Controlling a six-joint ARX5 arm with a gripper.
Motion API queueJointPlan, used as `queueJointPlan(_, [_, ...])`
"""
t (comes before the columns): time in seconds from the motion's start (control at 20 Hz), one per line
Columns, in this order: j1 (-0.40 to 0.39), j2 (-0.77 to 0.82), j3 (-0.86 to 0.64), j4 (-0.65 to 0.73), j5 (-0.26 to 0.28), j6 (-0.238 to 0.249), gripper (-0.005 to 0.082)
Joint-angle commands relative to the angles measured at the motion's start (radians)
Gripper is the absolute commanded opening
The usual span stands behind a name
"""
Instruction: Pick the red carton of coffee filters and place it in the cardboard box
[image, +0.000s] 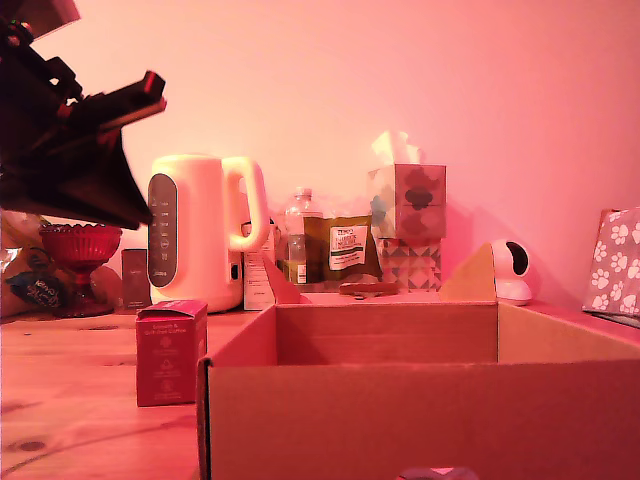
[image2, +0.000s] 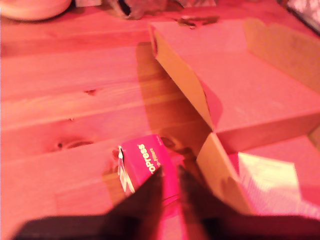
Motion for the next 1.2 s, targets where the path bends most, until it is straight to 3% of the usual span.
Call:
queueJointPlan(0.0, [-0.003, 0.016, -0.009, 0.02, 0.001, -0.012, 0.0513])
queueJointPlan(0.05, [-0.003, 0.022, -0.008, 0.034, 0.002, -0.018, 0.0587])
queueJointPlan(0.1, [-0.004, 0.026, -0.008, 0.04, 0.002, -0.018, 0.0608])
queueJointPlan(0.6, [-0.01, 0.226, 0.132, -0.008, -0.037, -0.056, 0.0608])
queueJointPlan(1.0, [-0.008, 0.431, 0.262, -0.114, -0.097, -0.05, 0.0609])
queueJointPlan(1.15, [-0.006, 0.488, 0.272, -0.107, -0.088, -0.048, 0.0609])
